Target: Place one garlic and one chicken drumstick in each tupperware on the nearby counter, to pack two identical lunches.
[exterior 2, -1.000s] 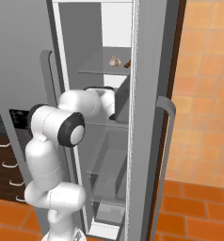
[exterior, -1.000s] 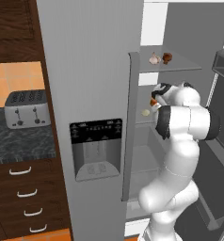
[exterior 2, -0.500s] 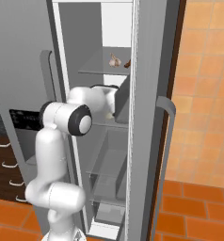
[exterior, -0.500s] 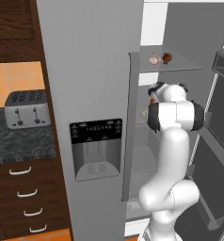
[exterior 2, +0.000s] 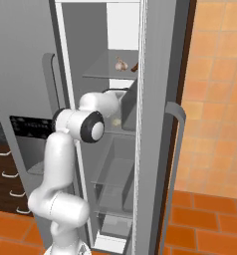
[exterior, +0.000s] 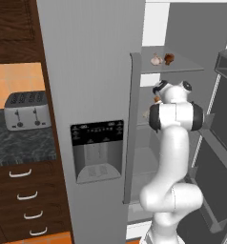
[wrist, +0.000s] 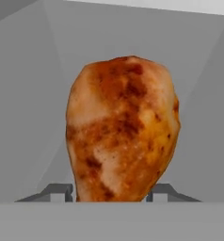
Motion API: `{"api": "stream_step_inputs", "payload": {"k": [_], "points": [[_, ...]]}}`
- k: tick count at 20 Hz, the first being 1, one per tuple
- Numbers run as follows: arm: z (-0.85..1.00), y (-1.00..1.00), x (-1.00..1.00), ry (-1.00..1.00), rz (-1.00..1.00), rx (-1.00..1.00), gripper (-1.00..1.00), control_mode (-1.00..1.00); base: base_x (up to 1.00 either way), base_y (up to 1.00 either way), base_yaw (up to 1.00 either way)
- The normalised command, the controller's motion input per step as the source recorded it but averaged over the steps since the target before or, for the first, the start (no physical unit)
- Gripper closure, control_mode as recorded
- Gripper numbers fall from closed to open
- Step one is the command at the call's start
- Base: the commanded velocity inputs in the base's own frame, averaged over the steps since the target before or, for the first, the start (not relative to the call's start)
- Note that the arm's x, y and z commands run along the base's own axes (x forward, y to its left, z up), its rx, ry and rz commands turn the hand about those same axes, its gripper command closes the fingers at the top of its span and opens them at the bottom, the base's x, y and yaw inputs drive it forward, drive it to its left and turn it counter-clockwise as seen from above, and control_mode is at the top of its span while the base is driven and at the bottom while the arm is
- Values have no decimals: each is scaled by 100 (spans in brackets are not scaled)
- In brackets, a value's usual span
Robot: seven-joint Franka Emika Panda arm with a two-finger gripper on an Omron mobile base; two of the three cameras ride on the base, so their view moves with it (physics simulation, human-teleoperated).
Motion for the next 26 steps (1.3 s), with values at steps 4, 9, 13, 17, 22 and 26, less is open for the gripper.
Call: {"api": "stream_step_inputs", "payload": {"k": [4,9,13,17,22,26], "points": [[-19,41,-22,-5,0,-6,100,-100,0,0,0],[11,22,-100,-3,0,-1,100,-100,0,0,0],[33,37,-100,0,0,-5,100,-100,0,0,0],[40,53,-100,1,0,-10,100,-100,0,0,0],[66,16,-100,12,0,-3,100,-100,0,0,0],[57,5,-100,9,4,-3,100,-100,0,0,0]]}}
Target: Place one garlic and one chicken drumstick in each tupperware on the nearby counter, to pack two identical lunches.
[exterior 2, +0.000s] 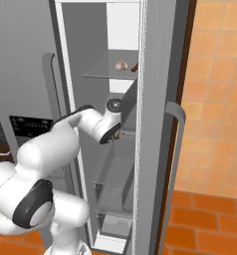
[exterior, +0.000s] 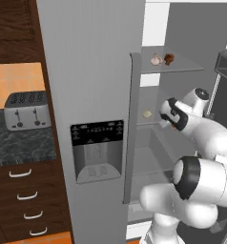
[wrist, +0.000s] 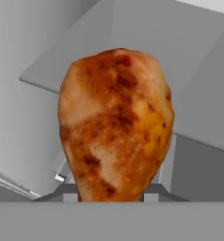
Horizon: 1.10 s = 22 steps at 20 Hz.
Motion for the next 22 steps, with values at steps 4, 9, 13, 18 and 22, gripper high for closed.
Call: {"api": "stream_step_inputs", "payload": {"k": [4,9,13,18,22], "points": [[42,11,-100,3,5,-1,100,-100,0,0,0],[29,21,-100,0,8,-2,100,-100,0,0,0],[27,27,-96,-1,13,-5,100,-100,0,0,0],[7,28,-80,-2,11,-7,100,100,-20,6,3],[0,0,0,0,0,0,100,100,-100,46,21]]}}
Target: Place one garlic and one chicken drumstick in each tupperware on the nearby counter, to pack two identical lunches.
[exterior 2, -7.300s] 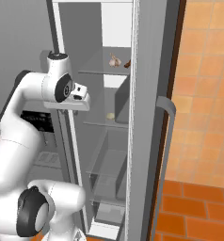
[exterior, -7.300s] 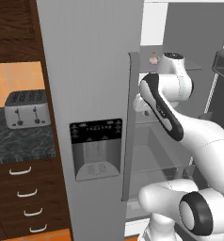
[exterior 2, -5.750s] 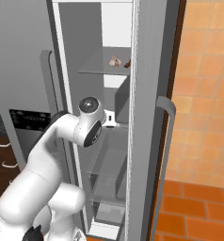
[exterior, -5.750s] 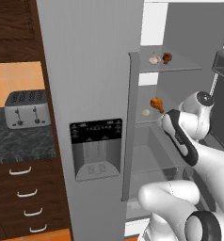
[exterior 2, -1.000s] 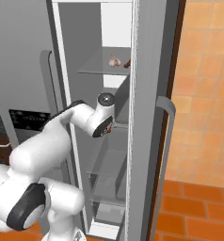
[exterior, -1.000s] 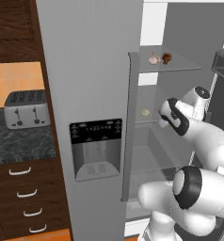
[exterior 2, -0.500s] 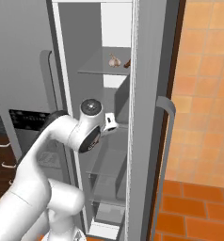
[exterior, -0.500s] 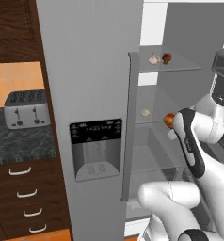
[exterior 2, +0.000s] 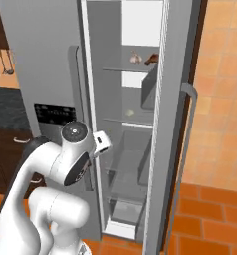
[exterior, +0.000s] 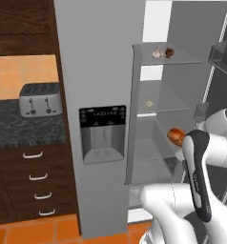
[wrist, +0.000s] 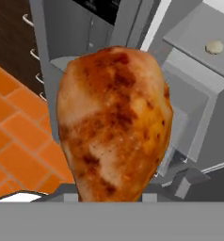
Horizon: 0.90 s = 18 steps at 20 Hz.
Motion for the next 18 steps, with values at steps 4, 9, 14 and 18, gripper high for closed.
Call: {"api": "stream_step_inputs", "payload": {"k": [4,9,14,18], "points": [[0,0,0,0,0,0,100,100,-59,100,25],[0,0,0,0,0,0,100,100,-2,100,15],[0,0,0,0,0,0,100,100,28,100,10],[0,0,0,0,0,0,100,100,49,100,21]]}}
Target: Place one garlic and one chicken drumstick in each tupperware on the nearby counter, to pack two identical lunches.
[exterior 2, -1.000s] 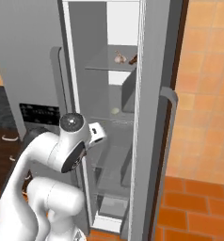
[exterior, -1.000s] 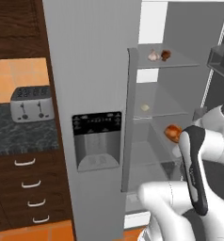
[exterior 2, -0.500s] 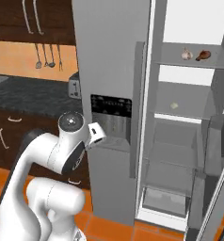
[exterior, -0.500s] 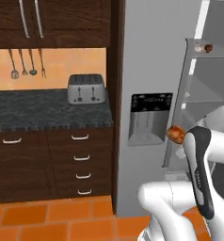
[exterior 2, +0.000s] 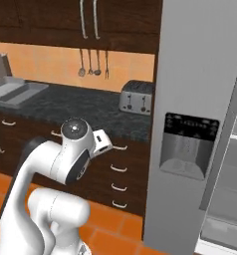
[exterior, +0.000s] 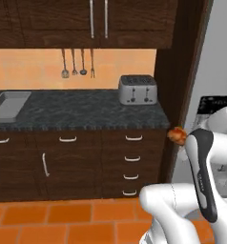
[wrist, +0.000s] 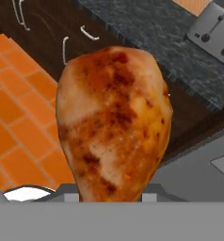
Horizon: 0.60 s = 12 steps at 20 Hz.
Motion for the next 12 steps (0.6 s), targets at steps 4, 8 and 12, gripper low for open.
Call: {"api": "stream_step_inputs", "payload": {"k": [4,8,12], "points": [[0,0,0,0,0,0,100,100,67,100,20],[0,0,0,0,0,0,100,100,87,100,9],[0,0,0,0,0,0,100,100,100,100,2]]}}
